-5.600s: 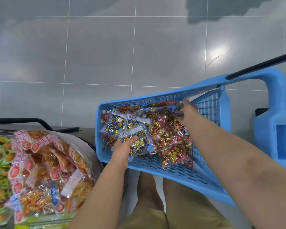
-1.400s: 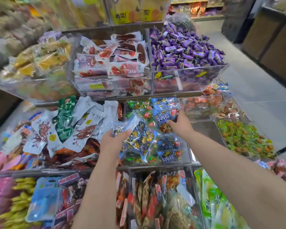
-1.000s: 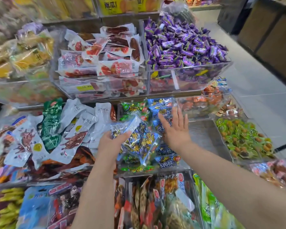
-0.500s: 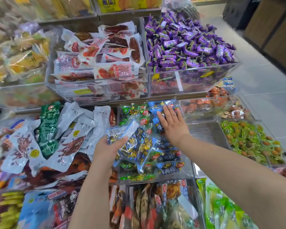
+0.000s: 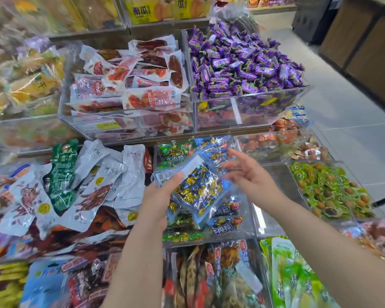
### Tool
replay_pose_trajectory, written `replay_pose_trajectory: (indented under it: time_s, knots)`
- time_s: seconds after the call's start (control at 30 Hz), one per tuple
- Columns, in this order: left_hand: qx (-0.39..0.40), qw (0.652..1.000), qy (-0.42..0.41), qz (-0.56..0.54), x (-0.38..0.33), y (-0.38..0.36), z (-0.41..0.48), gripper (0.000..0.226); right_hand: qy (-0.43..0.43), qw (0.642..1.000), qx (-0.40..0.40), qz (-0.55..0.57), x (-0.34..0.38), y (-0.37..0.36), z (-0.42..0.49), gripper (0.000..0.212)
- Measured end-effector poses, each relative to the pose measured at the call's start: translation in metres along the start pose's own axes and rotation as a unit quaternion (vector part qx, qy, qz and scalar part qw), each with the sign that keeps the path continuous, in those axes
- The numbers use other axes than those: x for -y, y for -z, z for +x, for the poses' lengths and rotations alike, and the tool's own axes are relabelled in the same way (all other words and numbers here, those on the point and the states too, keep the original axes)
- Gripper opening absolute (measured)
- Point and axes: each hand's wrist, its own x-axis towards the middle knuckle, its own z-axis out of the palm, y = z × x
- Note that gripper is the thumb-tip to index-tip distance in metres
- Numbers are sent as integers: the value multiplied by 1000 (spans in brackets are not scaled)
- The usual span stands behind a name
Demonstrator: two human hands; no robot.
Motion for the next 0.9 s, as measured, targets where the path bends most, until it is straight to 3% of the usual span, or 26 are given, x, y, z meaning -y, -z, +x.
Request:
replay_pose_trajectory:
  time_s: [0.03, 0.1, 0.13, 0.27, 0.37, 0.43, 0.53, 0.63, 0.7, 0.8, 0.87, 0.9]
  knots:
    - [-2, 1000, 10, 2, 1, -1, 2, 95, 76, 990, 39, -116, 3, 6, -7, 67]
    - [6, 1000, 25, 10, 3, -4, 2, 85, 210, 909, 92, -348, 9, 17, -14, 71]
    - [7, 999, 31, 13, 5, -5, 2, 82, 252, 870, 111, -410, 12, 21, -16, 71]
    - [23, 999, 40, -5, 10, -17, -3, 56, 263, 807, 220, -481, 19, 17, -30, 74]
    - [43, 998, 50, 12, 11, -31, -8, 89, 272, 747, 214, -568, 18, 3, -35, 74]
    - [40, 997, 61, 29, 8, -36, -12, 103, 268, 764, 180, -559, 22, 1, -31, 67]
    - [16, 998, 55, 22, 5, -30, -8, 98, 139, 875, 142, -441, 37, 16, -14, 44]
    - [-29, 999, 27, 30, 6, -14, -1, 83, 33, 899, 120, -420, 49, 43, 17, 40]
    - [-41, 998, 11, 35, 5, -7, 1, 78, -37, 896, 117, -426, 54, 52, 39, 47]
    - [-52, 998, 13, 38, 5, -2, 2, 68, -89, 868, 184, -453, 49, 46, 69, 57]
    - [-68, 996, -6, 63, 6, -1, 3, 46, -107, 820, 245, -507, 40, 33, 85, 62]
    - [-76, 995, -12, 67, 6, 0, 2, 45, -111, 784, 273, -546, 34, 25, 91, 62]
